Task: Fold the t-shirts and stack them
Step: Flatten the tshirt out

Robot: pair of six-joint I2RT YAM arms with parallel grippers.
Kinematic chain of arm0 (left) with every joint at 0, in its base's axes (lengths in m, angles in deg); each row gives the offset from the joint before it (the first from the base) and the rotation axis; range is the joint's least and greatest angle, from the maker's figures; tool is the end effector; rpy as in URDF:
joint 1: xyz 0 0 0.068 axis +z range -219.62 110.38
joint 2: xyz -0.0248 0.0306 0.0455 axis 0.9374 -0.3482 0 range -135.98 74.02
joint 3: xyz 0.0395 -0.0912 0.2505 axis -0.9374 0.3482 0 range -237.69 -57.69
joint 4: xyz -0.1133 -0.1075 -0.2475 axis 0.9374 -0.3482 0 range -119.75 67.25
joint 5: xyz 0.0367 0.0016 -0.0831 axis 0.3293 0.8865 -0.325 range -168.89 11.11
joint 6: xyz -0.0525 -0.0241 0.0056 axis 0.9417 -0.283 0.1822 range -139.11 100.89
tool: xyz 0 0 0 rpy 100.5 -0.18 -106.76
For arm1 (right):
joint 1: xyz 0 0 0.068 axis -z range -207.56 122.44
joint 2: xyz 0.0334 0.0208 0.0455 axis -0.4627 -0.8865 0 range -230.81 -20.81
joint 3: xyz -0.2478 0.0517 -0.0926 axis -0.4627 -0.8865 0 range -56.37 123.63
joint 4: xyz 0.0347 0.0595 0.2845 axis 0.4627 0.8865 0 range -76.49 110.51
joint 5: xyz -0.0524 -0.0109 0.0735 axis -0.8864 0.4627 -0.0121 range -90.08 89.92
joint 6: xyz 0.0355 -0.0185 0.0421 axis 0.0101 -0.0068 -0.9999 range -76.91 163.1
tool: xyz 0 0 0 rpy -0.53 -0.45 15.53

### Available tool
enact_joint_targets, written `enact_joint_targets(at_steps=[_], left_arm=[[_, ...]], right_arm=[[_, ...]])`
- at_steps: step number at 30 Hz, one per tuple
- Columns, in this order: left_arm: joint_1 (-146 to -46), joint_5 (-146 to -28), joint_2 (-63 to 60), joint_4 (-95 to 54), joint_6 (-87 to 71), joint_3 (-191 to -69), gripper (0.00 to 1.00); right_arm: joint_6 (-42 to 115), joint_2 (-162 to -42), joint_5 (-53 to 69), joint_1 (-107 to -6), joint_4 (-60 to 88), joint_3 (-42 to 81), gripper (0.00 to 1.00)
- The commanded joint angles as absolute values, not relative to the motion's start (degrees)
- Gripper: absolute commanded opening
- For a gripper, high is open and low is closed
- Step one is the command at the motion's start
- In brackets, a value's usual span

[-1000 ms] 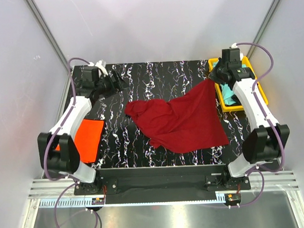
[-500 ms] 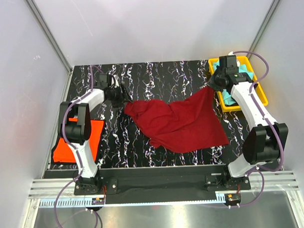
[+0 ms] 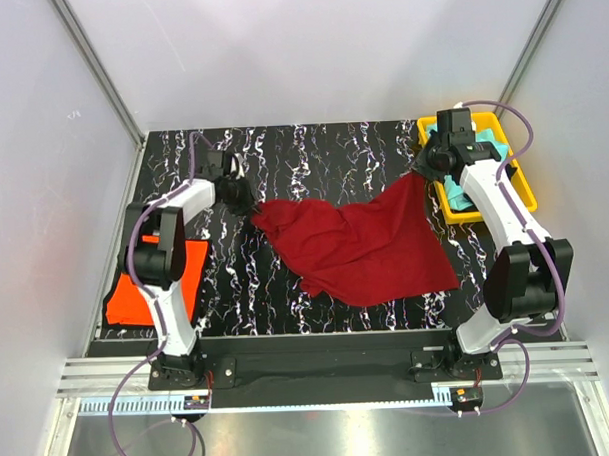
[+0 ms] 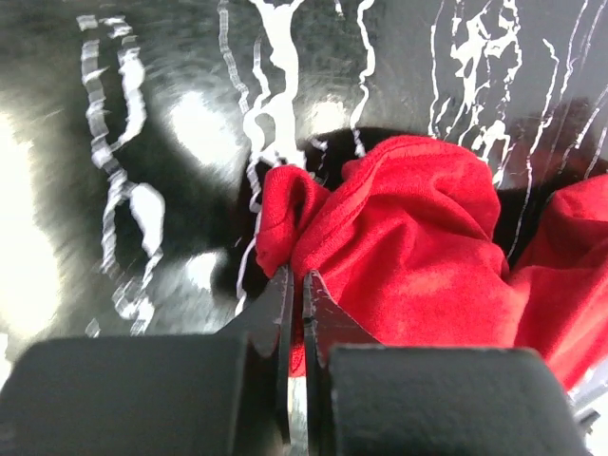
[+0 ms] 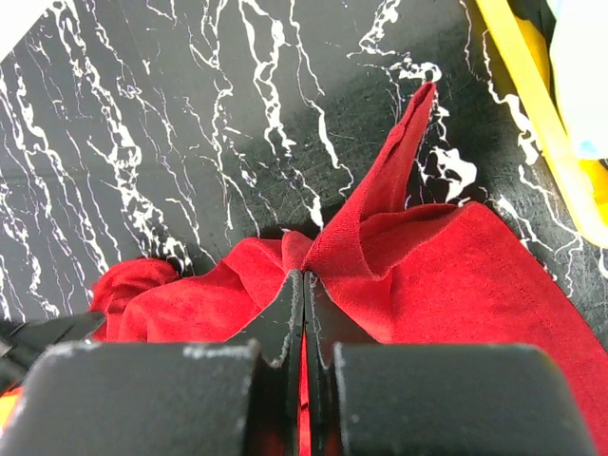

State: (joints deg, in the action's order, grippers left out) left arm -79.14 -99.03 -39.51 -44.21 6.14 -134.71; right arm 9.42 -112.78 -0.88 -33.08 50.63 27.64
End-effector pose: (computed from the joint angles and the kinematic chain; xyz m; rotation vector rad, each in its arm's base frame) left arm 0.4348 -0.0873 0.1394 -0.2276 2.6264 -0.6720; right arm 0.3925 0.0373 0.3130 0.5855 2.3068 0.3143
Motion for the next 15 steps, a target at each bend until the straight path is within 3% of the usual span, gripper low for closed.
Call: enact_joint_targets(at_steps=[1, 9, 15], left_arm=[[-79.12, -90.69, -27.42, -45.5, 3.49, -135.21, 0.0], [-79.03, -82.41, 2.07, -52.72, 3.91, -135.57, 0.0], [-79.9, -79.69, 17.49, -60.89, 6.81, -136.01, 0.0]], right_arm=[[10.57, -110.91, -2.09, -32.75, 50.42, 30.64, 0.0], [14.44, -103.71, -10.88, -30.9, 55.25, 37.85, 0.0], [13.92, -89.3, -12.91, -30.9, 59.29, 34.95, 0.0]])
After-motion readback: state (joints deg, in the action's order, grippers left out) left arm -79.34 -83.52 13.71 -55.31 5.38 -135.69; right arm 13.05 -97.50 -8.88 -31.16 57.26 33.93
